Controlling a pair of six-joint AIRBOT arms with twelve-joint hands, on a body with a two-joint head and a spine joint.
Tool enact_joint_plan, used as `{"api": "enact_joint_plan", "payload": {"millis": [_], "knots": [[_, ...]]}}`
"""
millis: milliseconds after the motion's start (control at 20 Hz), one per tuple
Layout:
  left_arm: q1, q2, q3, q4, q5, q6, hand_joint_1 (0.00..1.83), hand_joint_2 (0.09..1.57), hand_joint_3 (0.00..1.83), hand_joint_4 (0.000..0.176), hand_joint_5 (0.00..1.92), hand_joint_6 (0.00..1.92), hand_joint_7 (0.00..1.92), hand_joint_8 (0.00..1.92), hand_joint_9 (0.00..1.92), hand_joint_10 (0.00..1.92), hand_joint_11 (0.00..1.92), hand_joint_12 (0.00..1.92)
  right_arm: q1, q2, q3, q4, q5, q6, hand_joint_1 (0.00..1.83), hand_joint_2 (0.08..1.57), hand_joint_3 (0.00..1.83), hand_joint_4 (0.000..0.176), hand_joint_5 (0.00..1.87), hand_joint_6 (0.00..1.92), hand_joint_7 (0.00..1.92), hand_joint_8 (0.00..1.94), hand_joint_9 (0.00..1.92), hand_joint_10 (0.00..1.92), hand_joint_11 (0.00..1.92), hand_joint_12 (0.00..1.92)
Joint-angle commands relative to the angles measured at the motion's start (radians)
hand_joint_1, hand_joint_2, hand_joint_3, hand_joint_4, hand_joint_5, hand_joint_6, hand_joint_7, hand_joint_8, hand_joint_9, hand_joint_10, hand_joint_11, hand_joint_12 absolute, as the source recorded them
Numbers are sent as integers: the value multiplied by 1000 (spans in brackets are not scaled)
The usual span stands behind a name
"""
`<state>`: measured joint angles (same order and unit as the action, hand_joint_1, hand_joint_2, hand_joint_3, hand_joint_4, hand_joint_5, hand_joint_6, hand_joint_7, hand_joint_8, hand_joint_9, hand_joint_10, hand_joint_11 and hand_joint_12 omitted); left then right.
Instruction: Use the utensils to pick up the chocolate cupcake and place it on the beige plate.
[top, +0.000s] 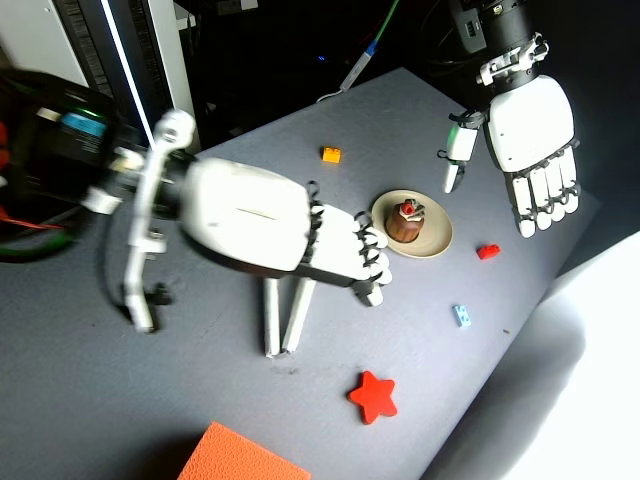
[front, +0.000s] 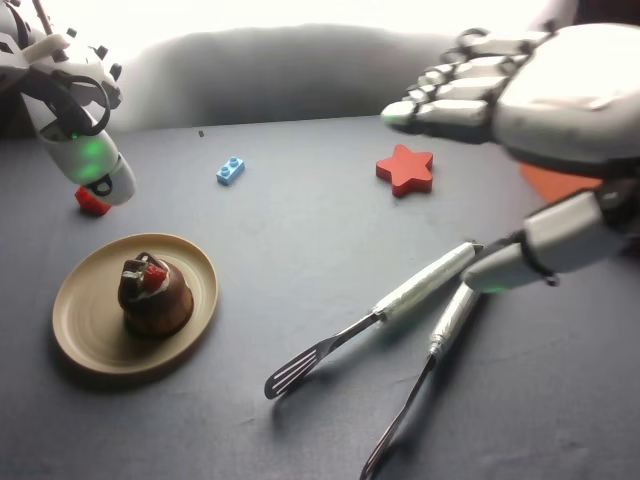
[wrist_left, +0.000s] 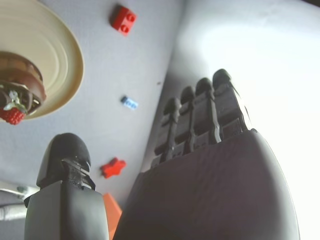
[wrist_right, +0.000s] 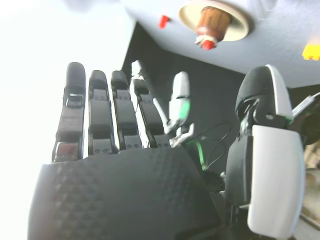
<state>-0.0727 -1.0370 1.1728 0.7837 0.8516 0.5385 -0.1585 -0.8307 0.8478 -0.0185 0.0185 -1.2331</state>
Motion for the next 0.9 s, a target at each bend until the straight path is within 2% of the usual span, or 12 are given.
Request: {"api": "enact_joint_plan", "payload": {"millis": [0, 150, 200, 300, 350, 500, 550, 600, 650, 750, 800, 850], "knots": [[-19, 13, 1, 64, -29, 6, 341, 1112, 0, 0, 61, 6, 67, 11, 70, 12, 14, 8, 23, 25, -15, 4, 95, -2, 261, 905, 0, 0, 96, 8, 148, 6, 145, 4, 0, 732], [-21, 14, -1, 63, -28, 6, 337, 1107, 3, 0, 79, 0, 115, 3, 111, 9, 39, 40, 39, 85, -42, 4, 67, 1, 247, 927, 1, 0, 41, 0, 103, 1, 80, 0, 0, 645], [-23, 15, -5, 63, -28, 6, 344, 1107, 2, 0, 68, 0, 100, 0, 95, 2, 22, 35, 43, 100, -45, 4, 66, 6, 255, 911, 0, 0, 74, 9, 136, 9, 110, 10, 0, 763], [-26, 18, -12, 63, -29, 6, 377, 1099, 0, 0, 78, 4, 110, 5, 103, 4, 25, 44, 52, 129, -53, 4, 66, 28, 252, 912, 0, 0, 100, 11, 171, 11, 134, 13, 0, 835], [-26, 17, -13, 63, -29, 6, 414, 1087, 3, 0, 112, 6, 139, 5, 125, 3, 4, 171, 54, 135, -56, 4, 66, 31, 306, 910, 0, 0, 140, 16, 203, 14, 173, 20, 0, 943], [-30, 17, -15, 55, -29, 8, 415, 1088, 1, 0, 142, 5, 184, 9, 171, 10, 0, 272, 59, 152, -64, 4, 51, 32, 357, 962, 7, 0, 196, 9, 252, 7, 258, 21, 0, 1045], [-30, 18, -14, 38, -28, 12, 408, 1085, 0, 0, 162, 7, 198, 8, 177, 8, 0, 328, 58, 155, -64, 4, 51, 32, 318, 1009, 16, 0, 222, 12, 289, 12, 306, 29, 0, 1103], [-35, 16, -10, 1, -24, 37, 394, 1087, 1, 0, 164, 5, 202, 7, 177, 5, 0, 335, 58, 161, -67, 4, 51, 32, 310, 1056, 11, 0, 307, 22, 382, 16, 410, 46, 41, 1190], [-36, 17, -10, -3, -23, 39, 413, 1081, 0, 0, 203, 7, 250, 10, 226, 12, 0, 424, 58, 163, -68, 4, 51, 31, 319, 1105, 8, 0, 506, 36, 548, 24, 594, 76, 204, 1242], [-36, 17, -13, -4, -22, 40, 436, 1073, 0, 0, 245, 8, 294, 10, 259, 11, 0, 514, 58, 169, -73, 4, 50, 27, 354, 1124, 1, 0, 702, 27, 706, 17, 778, 122, 393, 1355], [-36, 18, -15, -4, -18, 41, 444, 1073, 0, 0, 270, 7, 326, 9, 281, 10, 0, 530, 58, 171, -75, 4, 43, 26, 448, 1104, 3, 0, 852, 19, 835, 23, 807, 456, 561, 1496], [-36, 19, -17, -4, -17, 42, 425, 1078, 2, 0, 273, 5, 337, 9, 289, 10, 0, 531, 57, 172, -76, 4, 37, 23, 490, 1106, 17, 0, 905, 151, 701, 686, 705, 1105, 679, 1643]]}}
